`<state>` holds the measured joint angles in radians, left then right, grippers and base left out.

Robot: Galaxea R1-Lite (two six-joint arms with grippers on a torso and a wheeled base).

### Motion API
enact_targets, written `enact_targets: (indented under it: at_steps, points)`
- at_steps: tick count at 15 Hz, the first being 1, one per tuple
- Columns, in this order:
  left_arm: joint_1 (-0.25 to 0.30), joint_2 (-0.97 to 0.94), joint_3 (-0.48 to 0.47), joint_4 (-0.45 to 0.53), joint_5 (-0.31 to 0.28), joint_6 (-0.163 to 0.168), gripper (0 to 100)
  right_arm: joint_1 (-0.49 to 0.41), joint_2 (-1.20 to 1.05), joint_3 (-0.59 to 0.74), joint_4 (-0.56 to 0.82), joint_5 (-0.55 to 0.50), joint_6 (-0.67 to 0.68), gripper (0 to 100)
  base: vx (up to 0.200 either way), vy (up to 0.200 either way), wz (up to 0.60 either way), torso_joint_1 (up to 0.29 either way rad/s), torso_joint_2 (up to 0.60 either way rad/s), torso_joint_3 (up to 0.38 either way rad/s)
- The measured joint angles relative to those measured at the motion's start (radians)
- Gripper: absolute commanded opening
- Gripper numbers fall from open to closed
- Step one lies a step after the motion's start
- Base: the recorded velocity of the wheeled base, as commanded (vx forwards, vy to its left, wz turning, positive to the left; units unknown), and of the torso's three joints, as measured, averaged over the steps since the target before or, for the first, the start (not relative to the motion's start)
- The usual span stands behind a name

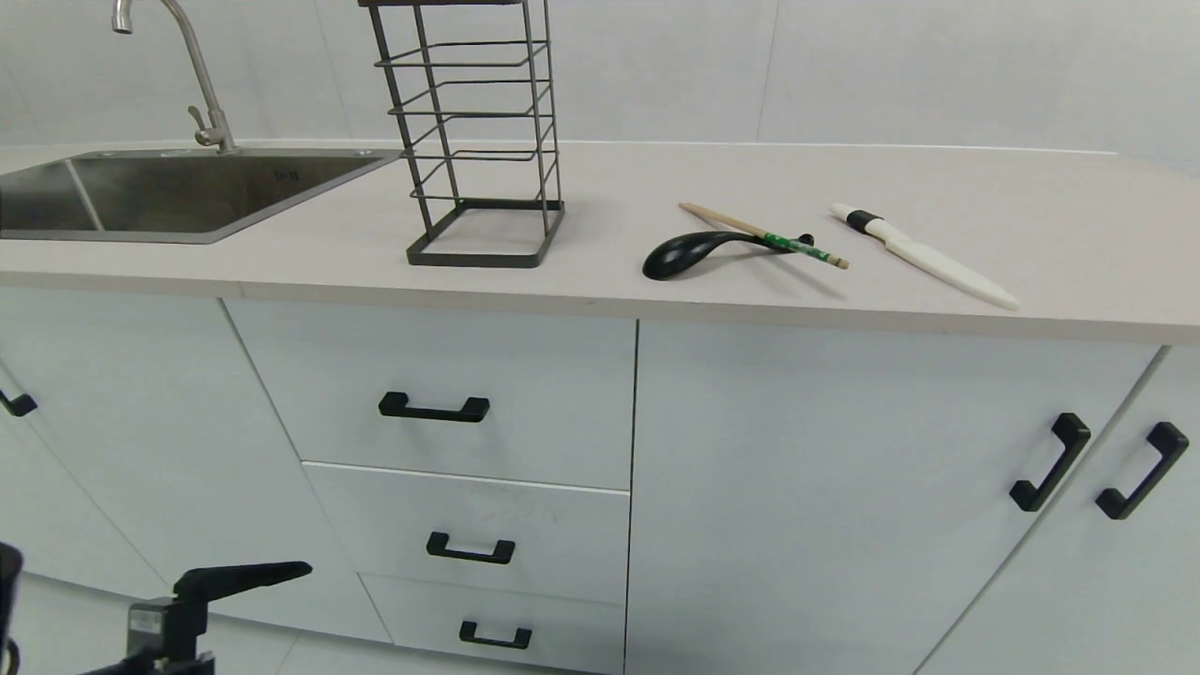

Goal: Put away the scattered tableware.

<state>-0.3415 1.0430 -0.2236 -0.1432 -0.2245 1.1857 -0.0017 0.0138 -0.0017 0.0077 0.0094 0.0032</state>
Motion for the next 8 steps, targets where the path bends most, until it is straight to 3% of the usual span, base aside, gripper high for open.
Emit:
enact_targets:
  at_steps: [5, 8]
  points:
    - [-0.039, 0.19, -0.021, -0.024, 0.045, 0.006, 100, 0.0, 0.0, 0.0, 0.0, 0.0, 0.0, 0, 0.0, 0.0, 0.0, 0.0, 0.0, 0.0]
    - [-0.043, 0.309, -0.027, -0.136, 0.046, 0.018, 100, 0.0, 0.0, 0.0, 0.0, 0.001, 0.0, 0, 0.0, 0.0, 0.0, 0.0, 0.0, 0.0]
